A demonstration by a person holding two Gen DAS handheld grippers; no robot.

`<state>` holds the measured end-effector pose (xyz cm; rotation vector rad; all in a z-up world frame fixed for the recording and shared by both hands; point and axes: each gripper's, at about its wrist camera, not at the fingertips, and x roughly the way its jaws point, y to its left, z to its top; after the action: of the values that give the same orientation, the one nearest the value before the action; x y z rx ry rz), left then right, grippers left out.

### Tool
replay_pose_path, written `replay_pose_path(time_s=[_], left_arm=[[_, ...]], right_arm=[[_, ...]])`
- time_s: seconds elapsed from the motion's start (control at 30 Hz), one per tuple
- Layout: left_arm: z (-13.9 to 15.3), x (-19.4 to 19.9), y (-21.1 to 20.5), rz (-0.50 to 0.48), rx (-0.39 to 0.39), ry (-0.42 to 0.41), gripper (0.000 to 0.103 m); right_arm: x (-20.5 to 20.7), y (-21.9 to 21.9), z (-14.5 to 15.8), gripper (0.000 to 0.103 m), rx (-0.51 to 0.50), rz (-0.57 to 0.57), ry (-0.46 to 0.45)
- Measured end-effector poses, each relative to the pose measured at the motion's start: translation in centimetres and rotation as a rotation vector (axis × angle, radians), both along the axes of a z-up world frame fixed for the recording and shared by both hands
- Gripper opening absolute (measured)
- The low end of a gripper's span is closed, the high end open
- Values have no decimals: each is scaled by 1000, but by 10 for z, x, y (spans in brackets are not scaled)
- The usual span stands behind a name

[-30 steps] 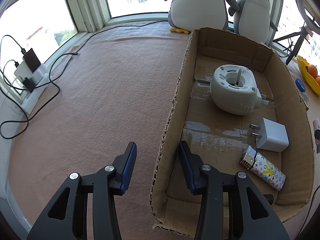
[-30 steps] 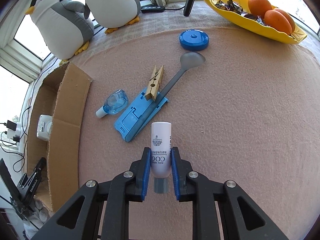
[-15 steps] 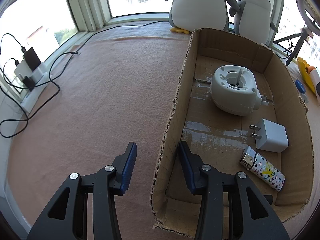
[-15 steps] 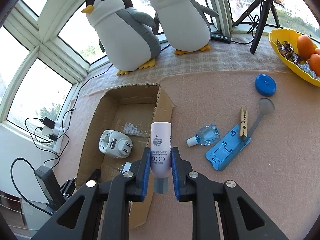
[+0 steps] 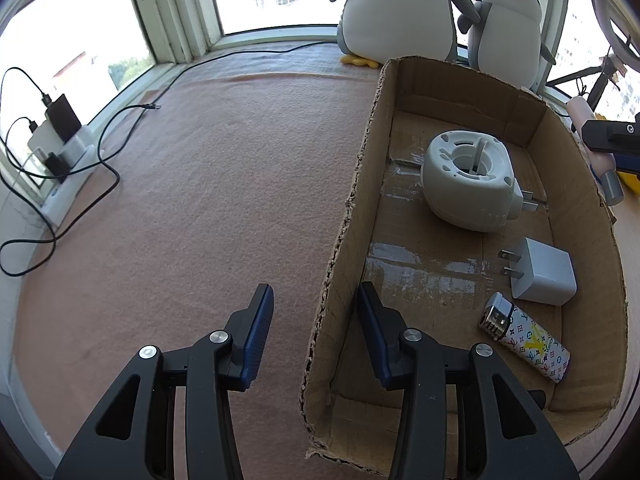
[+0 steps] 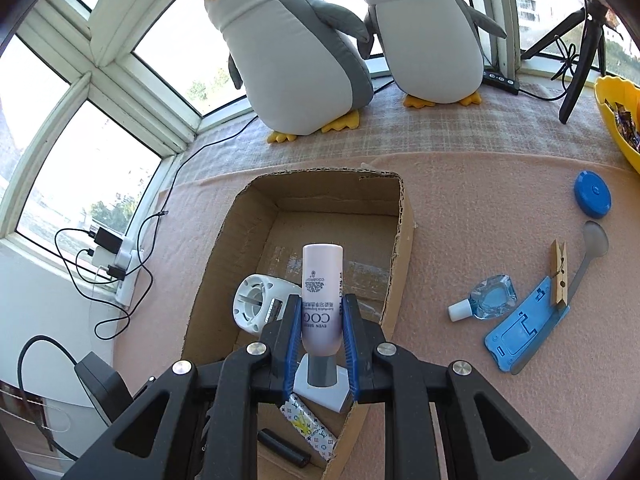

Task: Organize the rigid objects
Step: 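Carry the white tube with the right gripper into the box and release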

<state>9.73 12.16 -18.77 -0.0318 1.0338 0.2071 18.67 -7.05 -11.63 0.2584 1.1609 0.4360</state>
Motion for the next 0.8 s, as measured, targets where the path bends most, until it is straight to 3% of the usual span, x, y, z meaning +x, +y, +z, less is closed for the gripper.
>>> replay_pose_path(time_s=[0.6, 0.67, 0.73, 0.8], left_arm=[[0, -1, 1, 4, -9, -4, 43], [0, -1, 2, 4, -9, -4, 43], [0, -1, 2, 4, -10, -3, 43], [0, -2, 2, 3, -10, -4, 43]], right_arm=[[6, 20, -8, 18, -105, 56, -22], [6, 21, -7, 23, -111, 59, -28], [6, 21, -7, 34, -109, 58, -28], [5, 20, -5, 37, -110, 54, -36]])
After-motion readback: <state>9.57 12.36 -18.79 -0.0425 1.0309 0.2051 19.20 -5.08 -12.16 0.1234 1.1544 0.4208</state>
